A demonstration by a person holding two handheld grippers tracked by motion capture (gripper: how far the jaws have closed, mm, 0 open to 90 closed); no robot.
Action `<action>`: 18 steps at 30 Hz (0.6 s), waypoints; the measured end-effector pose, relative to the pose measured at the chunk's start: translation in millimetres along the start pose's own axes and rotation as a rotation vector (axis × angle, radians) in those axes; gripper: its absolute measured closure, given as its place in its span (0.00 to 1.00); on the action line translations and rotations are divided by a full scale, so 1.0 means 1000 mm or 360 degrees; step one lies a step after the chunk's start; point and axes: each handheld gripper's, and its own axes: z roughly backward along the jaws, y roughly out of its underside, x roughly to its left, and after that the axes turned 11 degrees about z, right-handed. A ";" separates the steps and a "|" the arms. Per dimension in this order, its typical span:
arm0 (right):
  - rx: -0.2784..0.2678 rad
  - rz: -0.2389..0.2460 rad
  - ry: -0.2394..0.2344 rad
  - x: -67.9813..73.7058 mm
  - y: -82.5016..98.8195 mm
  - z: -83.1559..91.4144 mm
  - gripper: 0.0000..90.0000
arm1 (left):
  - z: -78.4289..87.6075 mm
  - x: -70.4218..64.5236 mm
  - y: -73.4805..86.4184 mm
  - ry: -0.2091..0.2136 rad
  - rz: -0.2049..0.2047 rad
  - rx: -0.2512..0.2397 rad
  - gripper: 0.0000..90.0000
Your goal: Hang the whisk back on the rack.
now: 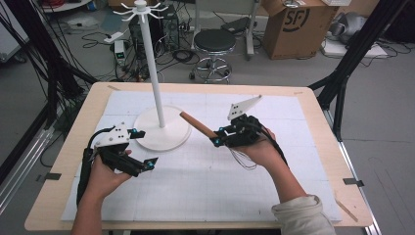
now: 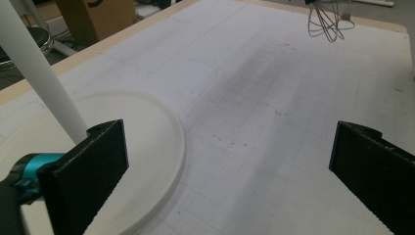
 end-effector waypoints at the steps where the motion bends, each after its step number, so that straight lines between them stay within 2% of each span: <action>1: -0.0013 0.0007 -0.0001 -0.001 -0.005 0.001 0.83 | 0.000 0.000 0.000 -0.0001 -0.0001 -0.0001 0.02; 9: -0.0080 0.0090 0.0025 -0.010 -0.040 0.013 0.83 | 0.002 0.001 0.000 0.0004 -0.0015 0.0000 0.02; 18: -0.0172 0.0144 0.0032 -0.020 -0.073 0.027 0.83 | 0.001 0.000 0.000 0.0010 -0.0012 -0.0001 0.02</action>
